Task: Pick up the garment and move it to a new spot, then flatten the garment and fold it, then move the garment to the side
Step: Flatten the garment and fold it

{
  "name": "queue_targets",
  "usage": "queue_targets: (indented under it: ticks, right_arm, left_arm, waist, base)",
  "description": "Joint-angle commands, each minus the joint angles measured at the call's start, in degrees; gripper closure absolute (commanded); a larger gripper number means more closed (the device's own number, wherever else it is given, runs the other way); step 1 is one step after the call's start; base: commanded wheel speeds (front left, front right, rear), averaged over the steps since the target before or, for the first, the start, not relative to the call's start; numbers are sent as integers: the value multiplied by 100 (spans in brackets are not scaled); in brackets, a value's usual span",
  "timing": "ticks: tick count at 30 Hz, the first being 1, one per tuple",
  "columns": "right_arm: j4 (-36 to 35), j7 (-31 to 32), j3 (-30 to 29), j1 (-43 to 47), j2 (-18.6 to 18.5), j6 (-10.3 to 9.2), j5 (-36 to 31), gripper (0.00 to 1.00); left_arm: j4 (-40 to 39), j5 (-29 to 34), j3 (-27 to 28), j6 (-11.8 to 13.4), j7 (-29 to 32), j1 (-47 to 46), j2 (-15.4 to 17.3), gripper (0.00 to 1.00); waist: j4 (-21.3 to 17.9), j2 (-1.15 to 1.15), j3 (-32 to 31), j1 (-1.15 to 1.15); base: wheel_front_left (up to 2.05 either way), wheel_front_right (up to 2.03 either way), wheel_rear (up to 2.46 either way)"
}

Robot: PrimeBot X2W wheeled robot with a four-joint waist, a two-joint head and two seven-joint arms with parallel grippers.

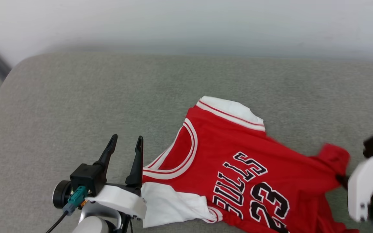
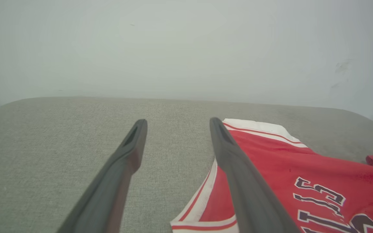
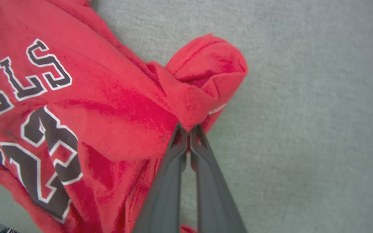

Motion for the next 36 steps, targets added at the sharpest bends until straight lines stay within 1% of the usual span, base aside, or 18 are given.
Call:
queue_targets:
  ticks: [1,5,7,10,12,13,14,15,17,23,25,27,29,31,33,36]
  right_arm:
    - [-54,21,-52,194,104,-4,-53,100]
    - [-572,147,-703,1337,688,-4,-258,100]
    - [-694,209,-938,1899,1094,-4,-318,100]
    - [-744,251,-1146,2559,1609,-4,-362,100]
    - [-697,162,-1209,2846,1805,-4,-335,100]
    - [-653,109,-1194,2935,1869,-4,-311,98]
    - [-623,20,-1158,2985,1910,-4,-299,55]
    - [-621,-136,-1153,2989,1937,-4,-249,0]
    - [-629,-548,-1150,2913,1971,-4,-244,0]
    - [-804,-2039,-1278,2521,1984,-4,-450,0]
    - [-845,-2417,-1344,2282,1983,-4,-488,0]
    - [-798,-2648,-1402,2001,1984,-4,-462,0]
    - [-682,-2683,-1404,1674,1938,-4,-485,0]
    - [-513,-2585,-1346,1279,1766,-4,-451,0]
    - [-308,-2344,-1177,883,1583,-3,-379,0]
    - [-45,-1773,-853,333,1246,-4,-257,0]
  left_arm:
    - [-18,5,20,31,8,70,27,0]
    - [-101,-45,60,94,69,218,121,0]
    - [-122,-44,41,103,112,289,143,0]
    - [-166,-52,18,131,182,349,196,0]
    - [-176,-74,15,134,217,390,228,0]
    - [-189,-82,13,142,230,396,240,0]
    - [-197,-87,15,143,238,409,254,0]
    - [-199,-92,14,146,254,432,266,0]
    - [-206,-102,23,176,275,480,280,0]
    - [-236,-169,56,233,302,594,310,0]
    - [-266,-180,70,252,303,603,323,0]
    - [-295,-171,61,251,315,562,331,0]
    - [-342,-153,61,261,315,480,329,0]
    - [-350,-145,60,246,294,410,311,0]
    - [-345,-134,49,218,272,338,279,0]
    - [-339,-102,-2,200,244,220,223,0]
  waist:
    - [-172,-1,-156,0]
    - [-378,-1,-275,0]
    - [-429,-1,-350,0]
    - [-464,-1,-445,0]
    - [-474,-1,-494,0]
    - [-480,-1,-504,0]
    - [-486,-1,-520,0]
    - [-491,-1,-547,0]
    - [-497,-1,-583,0]
    - [-499,-1,-667,0]
    - [-491,-1,-640,0]
    - [-464,-1,-582,0]
    - [-424,-1,-476,0]
    - [-370,-1,-381,0]
    - [-301,-1,-257,0]
    - [-159,-1,-84,0]
  base:
    - [0,0,0]
    - [0,0,0]
    - [0,0,0]
    - [0,0,0]
    - [0,0,0]
    - [0,0,0]
    - [0,0,0]
    - [0,0,0]
    - [0,0,0]
    - [0,0,0]
    - [0,0,0]
    - [0,0,0]
    - [0,0,0]
    - [0,0,0]
    - [0,0,0]
    - [0,0,0]
